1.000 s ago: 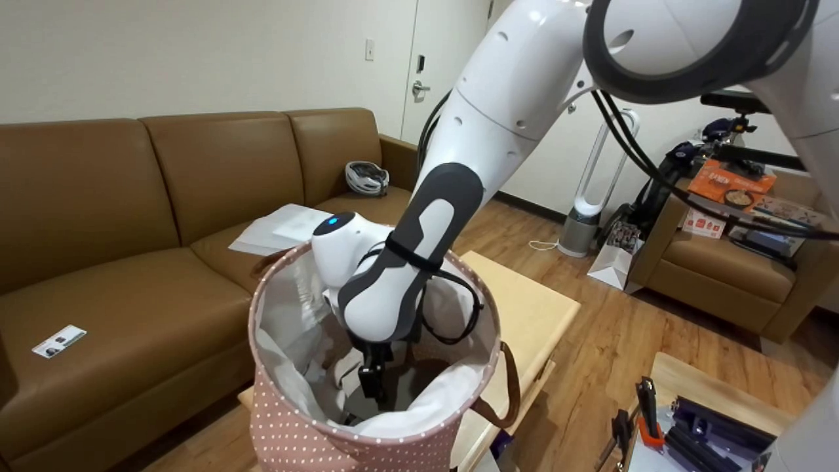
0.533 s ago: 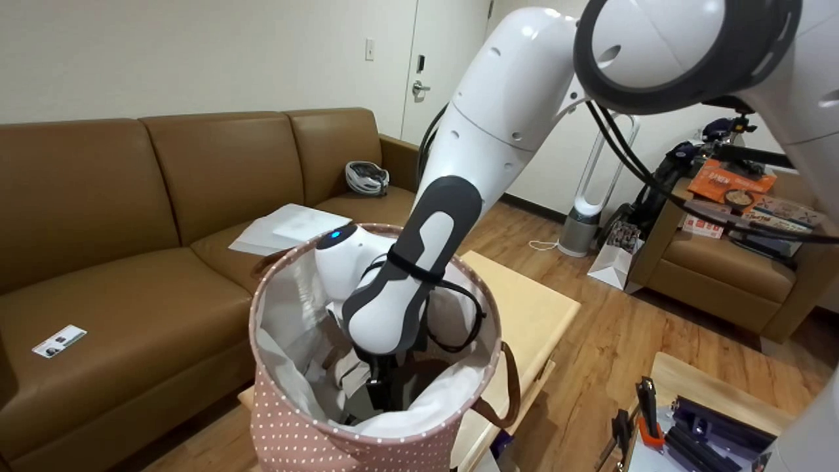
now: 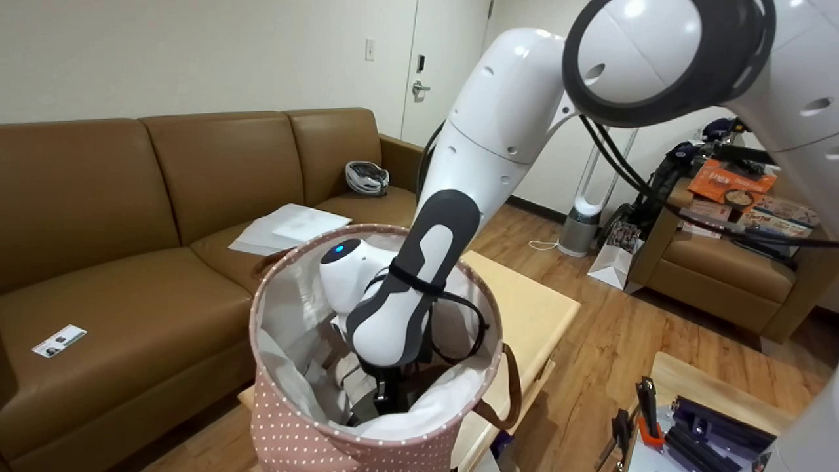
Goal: Remove the green hat from the basket and put it on the table
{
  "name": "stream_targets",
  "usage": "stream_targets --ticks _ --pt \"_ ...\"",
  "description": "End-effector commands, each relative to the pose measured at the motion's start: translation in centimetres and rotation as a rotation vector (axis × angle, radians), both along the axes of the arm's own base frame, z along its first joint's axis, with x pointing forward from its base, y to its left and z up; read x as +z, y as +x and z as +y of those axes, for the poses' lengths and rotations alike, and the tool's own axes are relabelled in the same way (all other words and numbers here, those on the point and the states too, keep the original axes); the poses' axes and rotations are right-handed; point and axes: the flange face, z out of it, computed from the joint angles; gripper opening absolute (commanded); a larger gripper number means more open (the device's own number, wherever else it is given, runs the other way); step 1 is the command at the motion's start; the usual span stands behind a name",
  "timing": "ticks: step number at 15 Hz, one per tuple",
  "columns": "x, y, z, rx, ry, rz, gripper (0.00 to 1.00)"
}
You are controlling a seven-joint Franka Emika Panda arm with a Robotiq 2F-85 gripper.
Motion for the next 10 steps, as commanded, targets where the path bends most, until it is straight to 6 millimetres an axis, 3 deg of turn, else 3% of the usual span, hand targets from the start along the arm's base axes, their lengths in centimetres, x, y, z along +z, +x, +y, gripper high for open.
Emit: stream_targets --ticks 1,6,8,10 --pt "-0.4 -0.2 -0.5 -0.011 0.047 0.013 0.47" --pt "0.4 0.4 -0.3 -0.021 0.060 -0.010 0.13" --pt "1.6 1.0 -0.1 -0.038 0.070 -0.036 0.02" --pt "3.3 1.6 0.0 -0.062 0.084 -0.074 0.00"
